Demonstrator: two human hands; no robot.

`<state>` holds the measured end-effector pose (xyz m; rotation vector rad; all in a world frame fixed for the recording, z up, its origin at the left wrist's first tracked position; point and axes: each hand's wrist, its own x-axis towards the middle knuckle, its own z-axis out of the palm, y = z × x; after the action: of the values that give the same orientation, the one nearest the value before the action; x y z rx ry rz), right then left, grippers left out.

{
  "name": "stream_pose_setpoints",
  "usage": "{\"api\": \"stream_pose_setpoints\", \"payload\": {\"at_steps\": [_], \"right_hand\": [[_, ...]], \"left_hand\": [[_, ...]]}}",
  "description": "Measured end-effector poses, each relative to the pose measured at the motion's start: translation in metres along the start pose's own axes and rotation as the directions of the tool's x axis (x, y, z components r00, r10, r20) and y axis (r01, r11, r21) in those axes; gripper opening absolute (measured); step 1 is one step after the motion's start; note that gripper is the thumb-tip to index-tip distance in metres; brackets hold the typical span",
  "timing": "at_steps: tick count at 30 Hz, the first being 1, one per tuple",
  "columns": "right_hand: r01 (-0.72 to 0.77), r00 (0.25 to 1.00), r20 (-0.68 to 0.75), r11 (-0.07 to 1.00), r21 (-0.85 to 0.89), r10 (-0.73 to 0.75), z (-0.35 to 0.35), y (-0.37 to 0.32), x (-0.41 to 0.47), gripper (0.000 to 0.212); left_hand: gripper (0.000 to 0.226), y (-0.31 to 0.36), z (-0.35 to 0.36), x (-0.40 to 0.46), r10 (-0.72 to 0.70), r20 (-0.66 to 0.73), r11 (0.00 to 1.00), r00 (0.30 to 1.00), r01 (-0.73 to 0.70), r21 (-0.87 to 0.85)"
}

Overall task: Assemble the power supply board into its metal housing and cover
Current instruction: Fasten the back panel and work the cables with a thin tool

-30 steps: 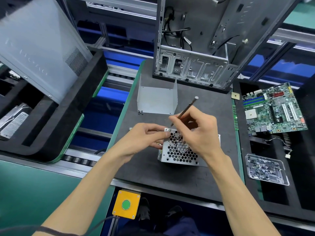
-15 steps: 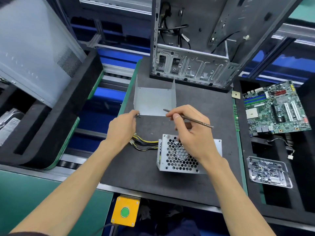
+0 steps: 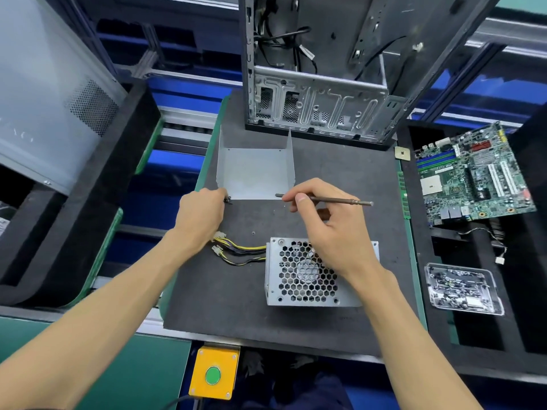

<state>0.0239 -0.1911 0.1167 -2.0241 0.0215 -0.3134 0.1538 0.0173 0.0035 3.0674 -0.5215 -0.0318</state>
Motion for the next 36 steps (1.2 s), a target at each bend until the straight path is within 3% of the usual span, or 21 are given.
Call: {"api": "stream_pose_setpoints", "payload": {"at_steps": [8, 12, 14, 17, 19, 22, 28, 36], "right_hand": [[-0.040, 0.999, -0.018, 0.999, 0.028, 0.040, -0.002, 0.000, 0.001, 0.022], [-0.074, 0.995, -0.050, 0.987, 0.140, 0.082, -0.004, -0.003, -0.001, 0.018], [-0.093, 0.992, -0.068, 0.971, 0.220, 0.111, -0.005, -0.005, -0.002, 0.018], [-0.089, 0.987, -0.093, 0.921, 0.379, 0.133, -0.008, -0.011, -0.004, 0.018], [-0.070, 0.987, -0.100, 0.885, 0.459, 0.130, -0.010, -0.015, -0.005, 0.019], [-0.061, 0.988, -0.084, 0.833, 0.549, 0.127, -0.012, -0.021, -0.010, 0.019], [-0.071, 0.991, -0.046, 0.787, 0.613, 0.126, -0.015, -0.024, -0.022, 0.020], [-0.053, 0.994, -0.050, 0.803, 0.594, 0.102, -0.022, -0.023, -0.035, 0.019]], "left_hand": [[0.027, -0.004, -0.010, -0.009, 0.049, -0.018, 0.995, 0.999, -0.051, -0.088], [0.016, 0.005, -0.024, -0.021, -0.020, -0.148, 0.950, 0.989, -0.027, -0.310], [0.008, 0.011, -0.037, -0.030, -0.096, -0.195, 0.874, 0.976, -0.011, -0.486], [0.012, 0.026, -0.066, -0.050, -0.158, -0.206, 0.579, 0.966, -0.078, -0.812], [0.017, 0.040, -0.086, -0.064, -0.094, -0.214, 0.427, 0.972, -0.155, -0.891], [0.014, 0.060, -0.106, -0.080, -0.016, -0.230, 0.358, 0.973, -0.209, -0.910], [0.013, 0.079, -0.127, -0.094, 0.003, -0.253, 0.328, 0.967, -0.240, -0.914], [0.011, 0.085, -0.131, -0.103, 0.039, -0.273, 0.381, 0.961, -0.267, -0.885]]}}
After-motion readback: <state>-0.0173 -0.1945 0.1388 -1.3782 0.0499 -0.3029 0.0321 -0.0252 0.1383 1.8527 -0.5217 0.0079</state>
